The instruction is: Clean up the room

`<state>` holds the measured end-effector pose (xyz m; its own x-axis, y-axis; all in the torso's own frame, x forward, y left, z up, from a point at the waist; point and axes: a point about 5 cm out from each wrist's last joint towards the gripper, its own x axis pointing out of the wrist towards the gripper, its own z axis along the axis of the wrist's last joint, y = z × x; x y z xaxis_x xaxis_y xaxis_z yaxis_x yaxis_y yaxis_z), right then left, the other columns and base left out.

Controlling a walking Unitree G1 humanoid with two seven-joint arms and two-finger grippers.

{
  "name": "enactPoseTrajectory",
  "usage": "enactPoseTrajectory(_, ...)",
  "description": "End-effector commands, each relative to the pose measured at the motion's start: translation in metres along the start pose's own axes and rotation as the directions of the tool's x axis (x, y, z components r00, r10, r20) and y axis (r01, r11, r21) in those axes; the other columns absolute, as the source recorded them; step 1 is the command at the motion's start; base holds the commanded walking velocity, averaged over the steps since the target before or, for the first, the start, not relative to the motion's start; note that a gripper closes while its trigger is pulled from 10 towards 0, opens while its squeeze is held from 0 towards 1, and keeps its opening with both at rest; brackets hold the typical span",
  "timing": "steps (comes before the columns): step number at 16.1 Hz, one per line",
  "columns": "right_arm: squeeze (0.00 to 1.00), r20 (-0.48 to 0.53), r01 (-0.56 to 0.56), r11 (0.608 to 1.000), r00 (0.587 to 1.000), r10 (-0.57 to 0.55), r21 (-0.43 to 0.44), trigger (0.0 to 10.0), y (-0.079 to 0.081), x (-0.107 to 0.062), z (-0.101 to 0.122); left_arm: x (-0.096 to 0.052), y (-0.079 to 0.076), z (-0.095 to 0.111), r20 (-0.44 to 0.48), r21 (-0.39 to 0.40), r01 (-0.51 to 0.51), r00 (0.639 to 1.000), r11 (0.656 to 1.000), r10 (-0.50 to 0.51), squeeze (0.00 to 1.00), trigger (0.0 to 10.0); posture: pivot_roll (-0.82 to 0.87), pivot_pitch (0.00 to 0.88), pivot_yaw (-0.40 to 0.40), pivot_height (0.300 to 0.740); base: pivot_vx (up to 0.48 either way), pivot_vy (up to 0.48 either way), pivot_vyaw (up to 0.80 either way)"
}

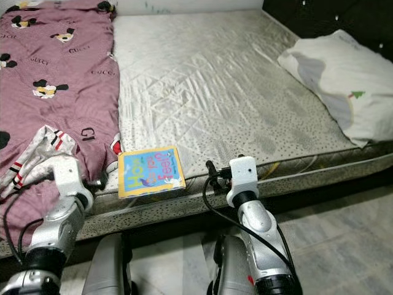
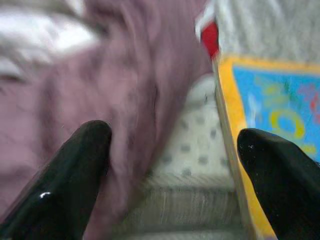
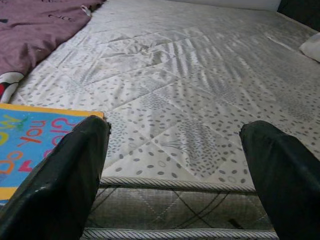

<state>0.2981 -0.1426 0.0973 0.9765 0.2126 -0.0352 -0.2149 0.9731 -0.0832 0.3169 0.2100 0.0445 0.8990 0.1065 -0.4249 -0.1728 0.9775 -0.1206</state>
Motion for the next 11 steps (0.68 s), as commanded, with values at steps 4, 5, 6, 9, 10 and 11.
enactPoseTrajectory(4,0.00,0.004,0.009,1.000,1.000,-0.009,-0.011,10.0,-0.007,-0.007,0.004,0.010,-0.012,0.004,-0.040,-0.017,0.077,0.996,0.997,-0.078,0.00,10.0,-0.06,0.113,-0.028,0.555,0.000,0.000,0.00)
enactPoseTrajectory(5,0.00,0.003,0.010,1.000,1.000,-0.010,-0.014,10.0,-0.008,-0.010,0.004,0.013,-0.021,0.011,-0.017,-0.010,0.128,0.992,0.992,-0.128,0.00,10.0,-0.07,0.117,-0.029,0.555,0.000,0.000,0.00)
enactPoseTrajectory(6,0.00,0.005,0.010,1.000,1.000,-0.010,-0.017,10.0,-0.009,-0.011,0.005,0.014,-0.027,0.017,0.001,0.000,0.150,0.989,0.989,-0.150,0.00,10.0,-0.08,0.120,-0.029,0.555,0.000,0.000,0.00)
enactPoseTrajectory(9,0.00,0.004,0.021,1.000,1.000,-0.021,-0.020,10.0,-0.014,-0.013,0.006,0.015,-0.043,0.028,0.036,-0.003,0.199,0.979,0.980,-0.199,0.00,10.0,-0.08,0.123,-0.028,0.555,0.000,0.000,0.00)
enactPoseTrajectory(10,0.00,0.003,0.020,1.000,1.000,-0.020,-0.021,10.0,-0.014,-0.013,0.007,0.014,-0.044,0.026,0.036,0.001,0.205,0.978,0.979,-0.205,0.00,10.0,-0.08,0.123,-0.028,0.555,0.000,0.000,0.00)
enactPoseTrajectory(11,0.00,0.002,0.016,1.000,1.000,-0.016,-0.022,10.0,-0.013,-0.012,0.008,0.014,-0.043,0.025,0.038,-0.003,0.197,0.980,0.980,-0.196,0.00,10.0,-0.08,0.123,-0.029,0.555,0.000,0.000,0.00)
